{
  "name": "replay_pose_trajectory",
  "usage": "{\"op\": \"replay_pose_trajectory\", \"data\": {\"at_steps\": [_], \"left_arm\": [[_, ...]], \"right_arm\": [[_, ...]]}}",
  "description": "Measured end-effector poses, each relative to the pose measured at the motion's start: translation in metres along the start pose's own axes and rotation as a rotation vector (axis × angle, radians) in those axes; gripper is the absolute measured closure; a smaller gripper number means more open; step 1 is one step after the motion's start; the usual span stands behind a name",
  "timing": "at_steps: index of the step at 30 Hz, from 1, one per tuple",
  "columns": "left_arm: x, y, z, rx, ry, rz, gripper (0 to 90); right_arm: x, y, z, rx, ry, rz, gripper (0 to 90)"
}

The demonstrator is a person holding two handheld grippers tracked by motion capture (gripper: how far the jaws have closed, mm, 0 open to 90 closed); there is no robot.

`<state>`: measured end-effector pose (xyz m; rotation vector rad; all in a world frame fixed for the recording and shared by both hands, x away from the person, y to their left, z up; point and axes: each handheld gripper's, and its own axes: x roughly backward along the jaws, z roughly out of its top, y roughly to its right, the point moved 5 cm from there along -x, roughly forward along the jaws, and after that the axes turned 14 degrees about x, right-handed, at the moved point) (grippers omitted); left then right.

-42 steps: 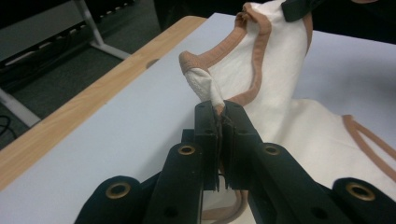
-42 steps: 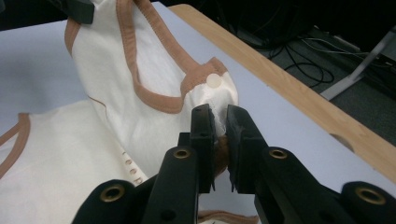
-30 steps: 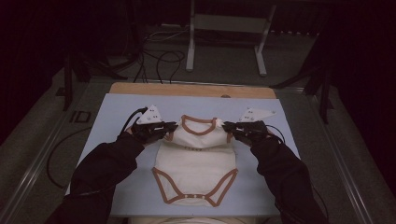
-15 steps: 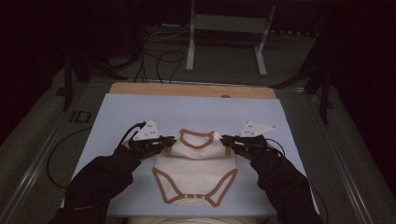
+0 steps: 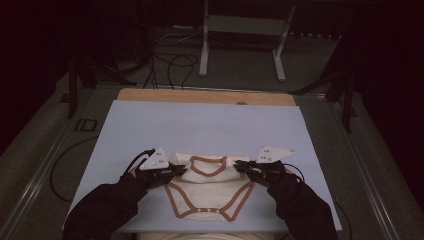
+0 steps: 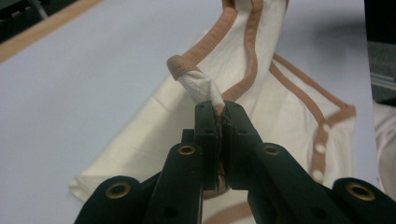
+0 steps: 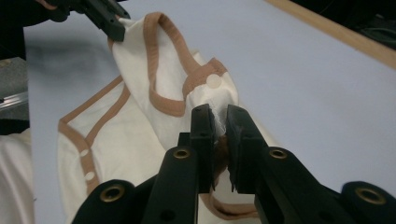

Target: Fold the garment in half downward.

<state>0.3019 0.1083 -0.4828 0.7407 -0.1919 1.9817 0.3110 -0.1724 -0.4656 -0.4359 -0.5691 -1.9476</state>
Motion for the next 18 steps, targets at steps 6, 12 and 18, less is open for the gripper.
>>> {"op": "replay_pose_trajectory", "data": {"at_steps": [6,12,18], "left_arm": [[-0.003,0.001,-0.018,0.011,-0.025,-0.006,86.1],[-0.005,0.006,-0.033,0.009,-0.043,-0.029,86.0],[-0.008,0.008,-0.045,0.018,-0.062,-0.04,85.9]], "right_arm": [[-0.004,-0.014,-0.014,-0.022,-0.016,0.034,82.3],[-0.006,-0.027,-0.021,-0.026,-0.021,0.058,82.3],[-0.006,-0.038,-0.026,-0.029,-0.025,0.077,82.3]]}}
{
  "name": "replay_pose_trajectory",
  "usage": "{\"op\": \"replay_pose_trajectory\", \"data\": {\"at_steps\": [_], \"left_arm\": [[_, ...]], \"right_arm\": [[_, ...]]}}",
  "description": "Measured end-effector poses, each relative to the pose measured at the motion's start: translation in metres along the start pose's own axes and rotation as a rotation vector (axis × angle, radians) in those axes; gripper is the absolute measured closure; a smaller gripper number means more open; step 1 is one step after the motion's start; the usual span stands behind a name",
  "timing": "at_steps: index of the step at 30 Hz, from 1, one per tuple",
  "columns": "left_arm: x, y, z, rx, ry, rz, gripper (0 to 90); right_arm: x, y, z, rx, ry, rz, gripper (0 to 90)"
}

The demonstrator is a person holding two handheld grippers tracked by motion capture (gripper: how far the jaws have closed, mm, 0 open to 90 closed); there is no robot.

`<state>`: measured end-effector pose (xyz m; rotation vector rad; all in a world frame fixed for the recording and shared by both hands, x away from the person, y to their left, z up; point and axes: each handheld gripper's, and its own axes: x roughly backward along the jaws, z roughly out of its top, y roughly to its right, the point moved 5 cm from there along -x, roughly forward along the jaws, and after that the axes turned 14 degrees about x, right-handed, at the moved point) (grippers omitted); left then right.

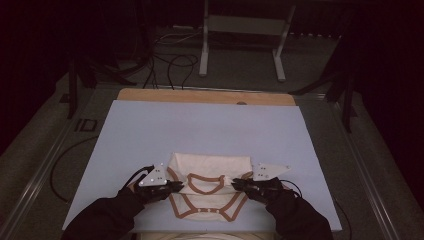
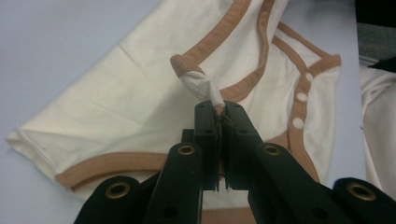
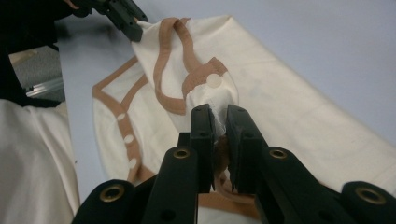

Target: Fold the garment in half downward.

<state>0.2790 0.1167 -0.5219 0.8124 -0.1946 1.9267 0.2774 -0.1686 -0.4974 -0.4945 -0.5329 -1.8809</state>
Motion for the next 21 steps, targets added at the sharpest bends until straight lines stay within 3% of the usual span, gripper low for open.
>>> {"op": "replay_pose_trajectory", "data": {"at_steps": [5,12,16,21], "left_arm": [[0.0,0.0,-0.006,0.006,-0.013,-0.01,85.8],[0.001,0.009,-0.017,-0.011,-0.04,-0.078,83.7],[0.0,0.013,-0.021,-0.027,-0.058,-0.103,72.1],[0.003,0.016,-0.021,-0.014,-0.065,-0.134,53.5]], "right_arm": [[-0.001,-0.011,-0.005,0.001,-0.01,0.028,82.0],[0.0,-0.021,-0.015,-0.007,-0.021,0.062,79.9],[-0.001,-0.024,-0.019,-0.023,-0.026,0.087,72.8],[0.001,-0.028,-0.016,-0.023,-0.007,0.116,53.3]]}}
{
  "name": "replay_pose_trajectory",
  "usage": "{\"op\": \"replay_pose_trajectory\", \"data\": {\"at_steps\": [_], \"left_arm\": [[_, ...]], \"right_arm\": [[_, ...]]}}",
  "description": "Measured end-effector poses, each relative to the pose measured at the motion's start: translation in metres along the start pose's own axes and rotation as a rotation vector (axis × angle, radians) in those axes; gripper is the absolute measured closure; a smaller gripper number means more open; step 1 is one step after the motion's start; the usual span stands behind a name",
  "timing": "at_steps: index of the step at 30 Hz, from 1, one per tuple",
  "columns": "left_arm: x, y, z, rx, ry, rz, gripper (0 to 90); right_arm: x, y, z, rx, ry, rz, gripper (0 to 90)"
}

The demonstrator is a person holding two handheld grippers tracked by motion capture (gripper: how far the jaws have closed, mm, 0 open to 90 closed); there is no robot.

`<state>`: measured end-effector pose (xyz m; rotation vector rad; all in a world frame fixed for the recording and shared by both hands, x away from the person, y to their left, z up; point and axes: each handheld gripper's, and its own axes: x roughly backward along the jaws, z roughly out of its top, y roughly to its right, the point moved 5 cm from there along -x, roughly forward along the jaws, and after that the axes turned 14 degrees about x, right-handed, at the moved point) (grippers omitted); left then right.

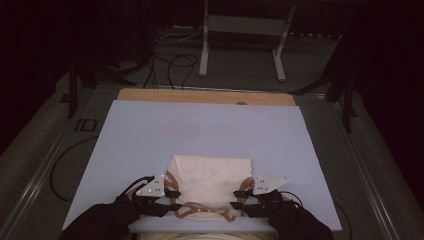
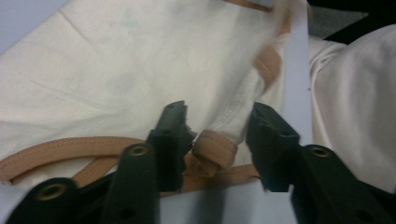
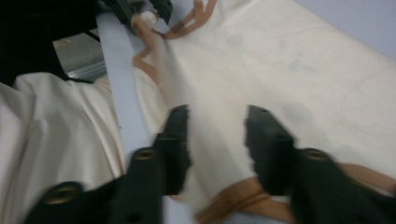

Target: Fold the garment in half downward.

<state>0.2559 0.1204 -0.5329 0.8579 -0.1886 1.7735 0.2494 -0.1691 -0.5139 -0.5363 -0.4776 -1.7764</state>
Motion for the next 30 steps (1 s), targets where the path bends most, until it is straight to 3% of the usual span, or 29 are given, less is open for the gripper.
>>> {"op": "replay_pose_trajectory", "data": {"at_steps": [4,5,6,9,13,15,26,30], "left_arm": [[0.003,0.002,0.005,0.025,0.022,-0.009,30.4],[0.004,0.002,0.005,0.021,0.013,-0.039,23.9],[0.004,0.003,0.005,0.012,0.015,-0.04,15.4],[0.005,0.003,0.006,0.013,0.024,-0.017,9.8],[0.005,0.002,0.008,0.016,0.022,-0.001,1.6],[0.007,0.0,0.01,0.015,0.03,0.006,0.2],[0.011,-0.015,0.027,0.043,0.058,0.043,0.1],[0.016,-0.02,0.036,0.036,0.077,0.066,0.0]], "right_arm": [[0.001,0.001,0.003,0.004,0.023,-0.014,33.5],[0.001,0.002,0.004,-0.005,0.028,-0.019,28.9],[0.002,0.003,0.004,-0.022,0.036,-0.019,25.3],[0.004,0.006,0.004,-0.034,0.047,-0.017,15.8],[0.006,0.01,0.003,-0.051,0.051,-0.034,13.7],[0.006,0.011,0.003,-0.054,0.056,-0.031,13.3],[0.018,0.034,0.01,-0.066,0.105,-0.114,10.7],[0.024,0.043,0.013,-0.075,0.113,-0.143,10.7]]}}
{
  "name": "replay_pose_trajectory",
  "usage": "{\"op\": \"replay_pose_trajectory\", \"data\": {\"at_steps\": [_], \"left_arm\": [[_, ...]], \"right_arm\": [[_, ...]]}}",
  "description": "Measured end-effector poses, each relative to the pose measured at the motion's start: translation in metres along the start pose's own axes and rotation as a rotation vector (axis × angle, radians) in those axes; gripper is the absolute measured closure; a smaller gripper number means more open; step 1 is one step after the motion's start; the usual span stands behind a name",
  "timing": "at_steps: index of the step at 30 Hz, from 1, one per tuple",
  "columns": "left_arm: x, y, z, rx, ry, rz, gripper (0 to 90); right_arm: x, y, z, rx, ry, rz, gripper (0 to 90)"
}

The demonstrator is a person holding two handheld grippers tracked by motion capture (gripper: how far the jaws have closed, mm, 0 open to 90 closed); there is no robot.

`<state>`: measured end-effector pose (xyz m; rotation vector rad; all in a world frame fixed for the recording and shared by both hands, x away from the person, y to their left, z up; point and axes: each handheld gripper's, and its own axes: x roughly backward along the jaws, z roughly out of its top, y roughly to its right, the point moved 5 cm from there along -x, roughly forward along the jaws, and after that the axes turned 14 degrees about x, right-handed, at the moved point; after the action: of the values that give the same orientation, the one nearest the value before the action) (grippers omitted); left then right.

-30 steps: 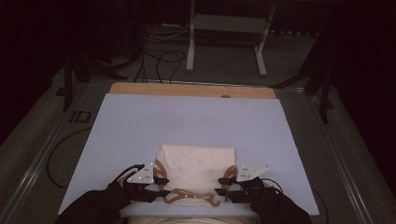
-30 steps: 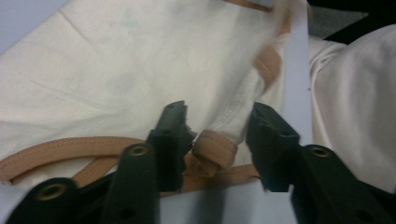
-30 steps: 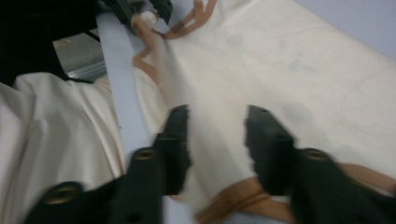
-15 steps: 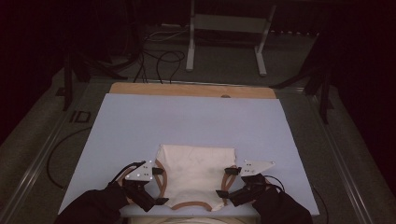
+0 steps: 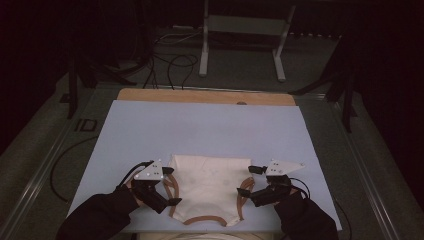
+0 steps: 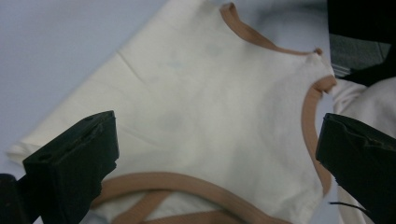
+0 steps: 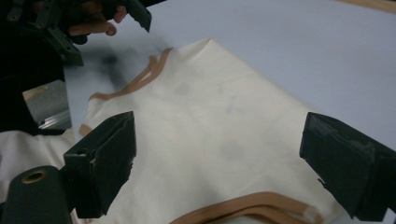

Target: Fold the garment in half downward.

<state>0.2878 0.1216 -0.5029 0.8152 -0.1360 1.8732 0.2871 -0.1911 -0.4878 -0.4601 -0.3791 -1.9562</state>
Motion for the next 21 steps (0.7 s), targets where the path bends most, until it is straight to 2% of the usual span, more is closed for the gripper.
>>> {"op": "replay_pose_trajectory", "data": {"at_steps": [8,11,21], "left_arm": [[0.005,-0.014,0.015,0.012,0.044,0.027,0.1],[0.005,-0.019,0.019,0.008,0.042,0.038,0.0],[0.003,-0.038,0.027,0.04,0.048,0.057,0.1]], "right_arm": [[0.003,0.016,0.004,-0.006,0.006,-0.033,10.8],[0.004,0.021,0.007,-0.003,0.005,-0.044,10.8],[0.002,0.038,0.014,0.01,-0.01,-0.065,10.9]]}}
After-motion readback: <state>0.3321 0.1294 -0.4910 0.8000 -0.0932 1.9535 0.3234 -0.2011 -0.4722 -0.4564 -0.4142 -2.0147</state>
